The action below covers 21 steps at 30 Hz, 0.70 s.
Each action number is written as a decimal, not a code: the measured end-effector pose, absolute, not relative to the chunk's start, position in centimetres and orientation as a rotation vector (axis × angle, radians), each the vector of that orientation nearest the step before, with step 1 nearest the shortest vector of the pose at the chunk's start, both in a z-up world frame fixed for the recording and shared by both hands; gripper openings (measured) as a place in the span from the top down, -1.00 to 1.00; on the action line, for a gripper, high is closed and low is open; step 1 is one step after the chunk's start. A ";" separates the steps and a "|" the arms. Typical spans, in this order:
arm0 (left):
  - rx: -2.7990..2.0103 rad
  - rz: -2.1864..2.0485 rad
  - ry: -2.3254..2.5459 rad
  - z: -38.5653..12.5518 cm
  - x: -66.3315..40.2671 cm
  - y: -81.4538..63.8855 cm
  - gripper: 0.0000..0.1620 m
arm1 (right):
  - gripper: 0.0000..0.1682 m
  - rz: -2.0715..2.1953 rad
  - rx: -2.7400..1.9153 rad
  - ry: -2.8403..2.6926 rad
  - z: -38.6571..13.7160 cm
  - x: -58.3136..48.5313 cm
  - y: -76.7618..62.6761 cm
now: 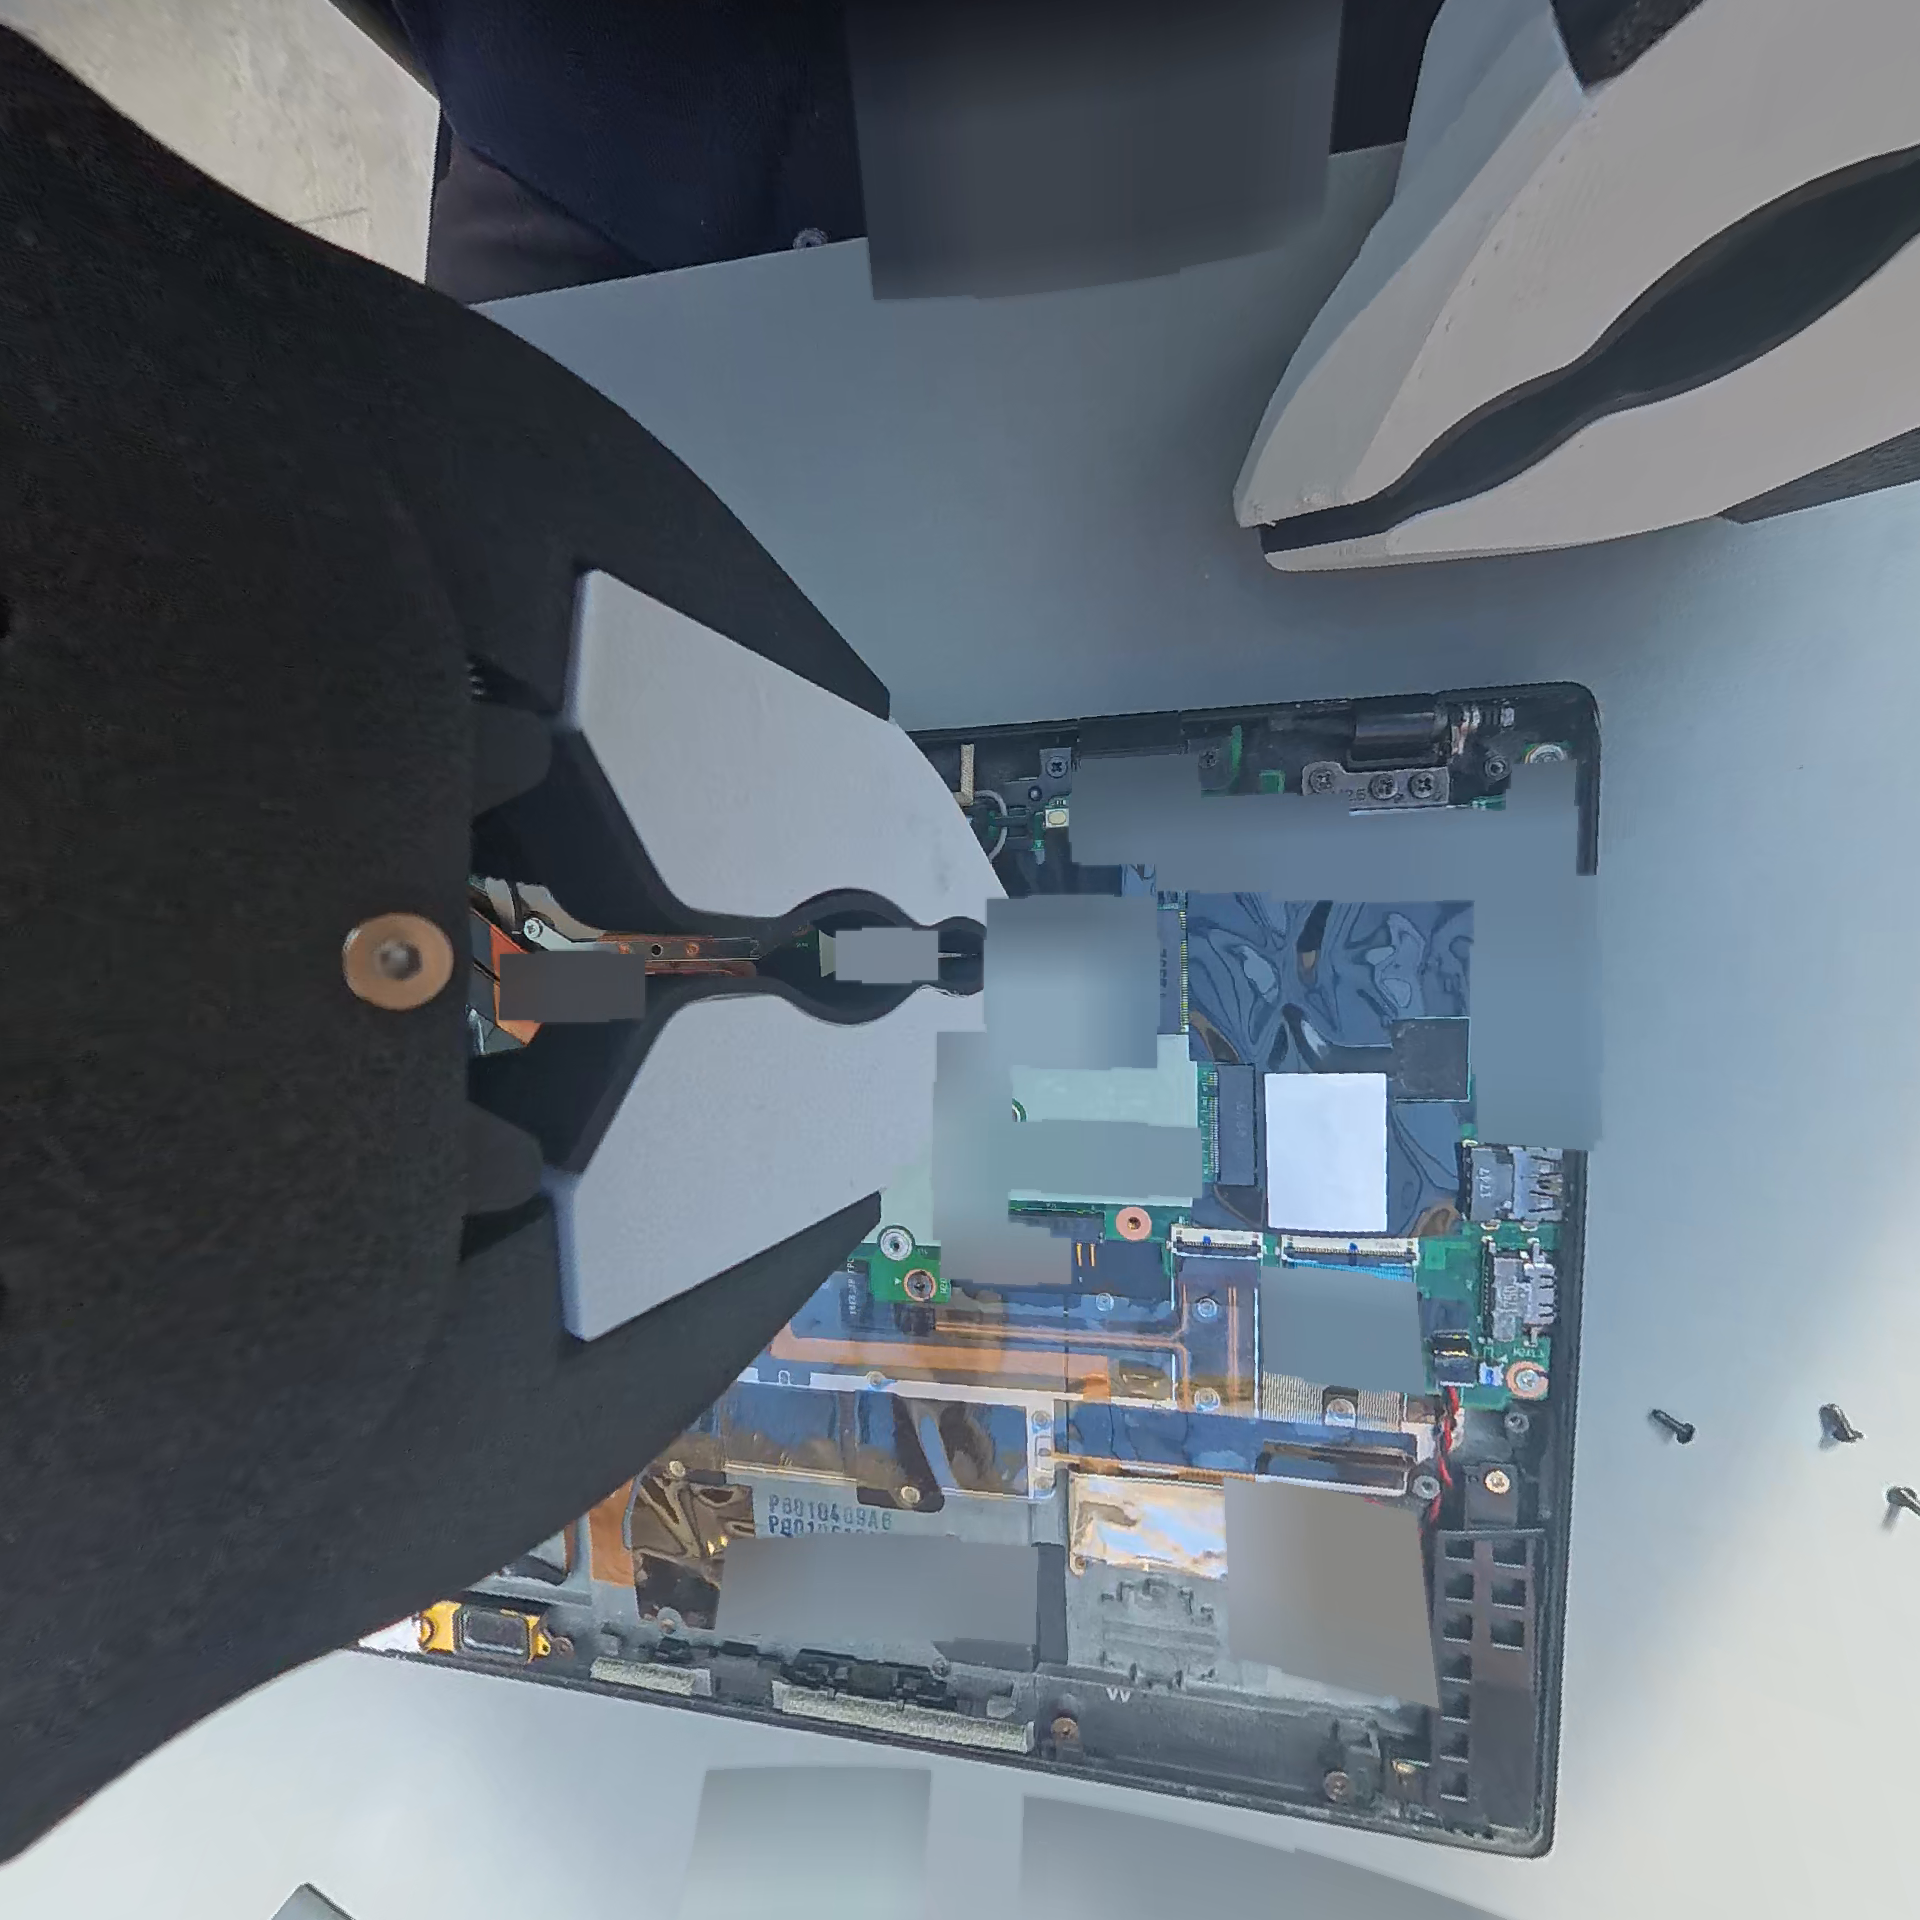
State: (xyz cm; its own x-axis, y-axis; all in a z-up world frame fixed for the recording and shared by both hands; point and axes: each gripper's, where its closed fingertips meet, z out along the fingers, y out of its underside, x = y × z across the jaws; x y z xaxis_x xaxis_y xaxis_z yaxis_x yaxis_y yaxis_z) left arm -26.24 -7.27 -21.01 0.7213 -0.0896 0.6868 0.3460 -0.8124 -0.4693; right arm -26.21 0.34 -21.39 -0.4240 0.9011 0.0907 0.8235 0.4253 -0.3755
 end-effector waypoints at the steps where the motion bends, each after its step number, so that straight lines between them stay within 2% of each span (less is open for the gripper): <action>1: -2.335 -0.975 -0.195 -21.0 -26.3 -7.3 0.97 | 1.00 0.394 -1.498 -2.406 -21.5 -26.2 0.4; 15: -2.329 -0.983 -0.191 -21.0 -26.4 -7.3 0.97 | 1.00 0.385 -1.505 -2.446 -21.8 -26.2 0.2; 21: -2.330 -0.973 -0.199 -21.0 -26.5 -7.4 0.97 | 1.00 0.535 -1.546 -2.336 -19.6 -26.5 0.4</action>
